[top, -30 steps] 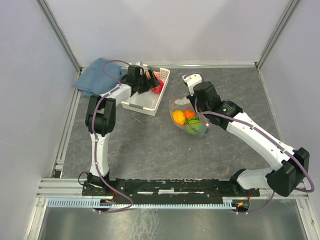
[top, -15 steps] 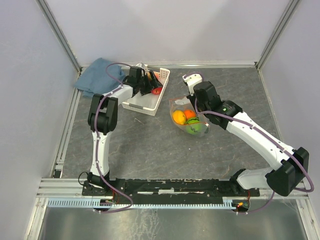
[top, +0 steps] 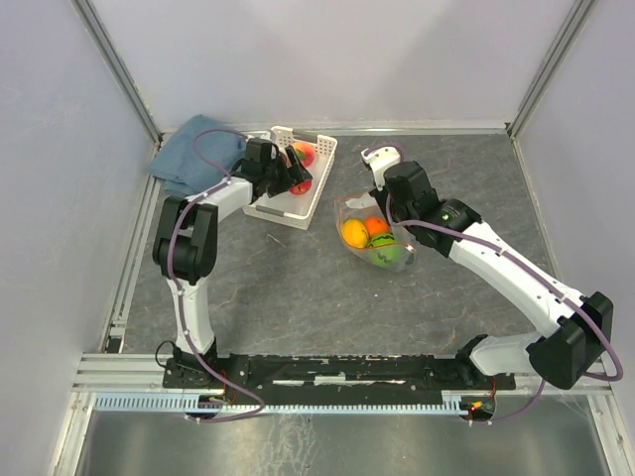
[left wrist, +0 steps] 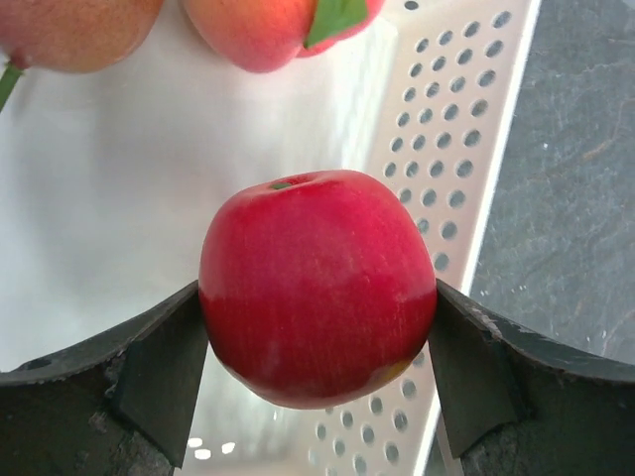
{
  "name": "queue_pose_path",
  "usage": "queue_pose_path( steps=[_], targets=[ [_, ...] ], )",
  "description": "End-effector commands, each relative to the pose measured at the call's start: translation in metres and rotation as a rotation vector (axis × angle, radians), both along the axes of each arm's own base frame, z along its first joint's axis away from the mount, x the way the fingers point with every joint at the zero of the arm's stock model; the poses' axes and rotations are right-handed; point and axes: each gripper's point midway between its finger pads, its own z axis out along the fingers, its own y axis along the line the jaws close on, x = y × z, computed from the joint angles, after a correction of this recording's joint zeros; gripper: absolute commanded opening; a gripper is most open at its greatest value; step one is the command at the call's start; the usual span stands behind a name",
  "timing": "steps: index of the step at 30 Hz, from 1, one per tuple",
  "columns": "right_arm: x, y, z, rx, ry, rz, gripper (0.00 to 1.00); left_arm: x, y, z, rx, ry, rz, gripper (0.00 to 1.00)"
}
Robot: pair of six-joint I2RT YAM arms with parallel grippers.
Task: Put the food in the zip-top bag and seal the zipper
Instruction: Pick up the fake fruit from the bin.
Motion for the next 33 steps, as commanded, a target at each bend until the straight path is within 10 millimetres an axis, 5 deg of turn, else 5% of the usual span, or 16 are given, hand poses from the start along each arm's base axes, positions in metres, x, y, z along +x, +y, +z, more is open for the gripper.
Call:
queue_pose_path(
  steps=[1,10,19,33],
  targets=[
    [0.005,0.005,0.009,0.047,-0.028,-0.002,0.01,-0.008,0.011,0.066,0.025,-0.163,0.005,0.68],
    [0.001,0.006,0.016,0.070,-0.036,0.008,0.02,-0.057,0.025,0.112,0.022,-0.235,0.028,0.67],
    [-0.003,0.007,0.022,0.090,-0.043,0.021,0.02,-0.109,0.014,0.153,0.021,-0.328,-0.009,0.66],
    [-0.004,0.010,0.026,0.112,-0.046,0.031,0.02,-0.199,-0.044,0.217,0.066,-0.575,-0.246,0.66]
  ],
)
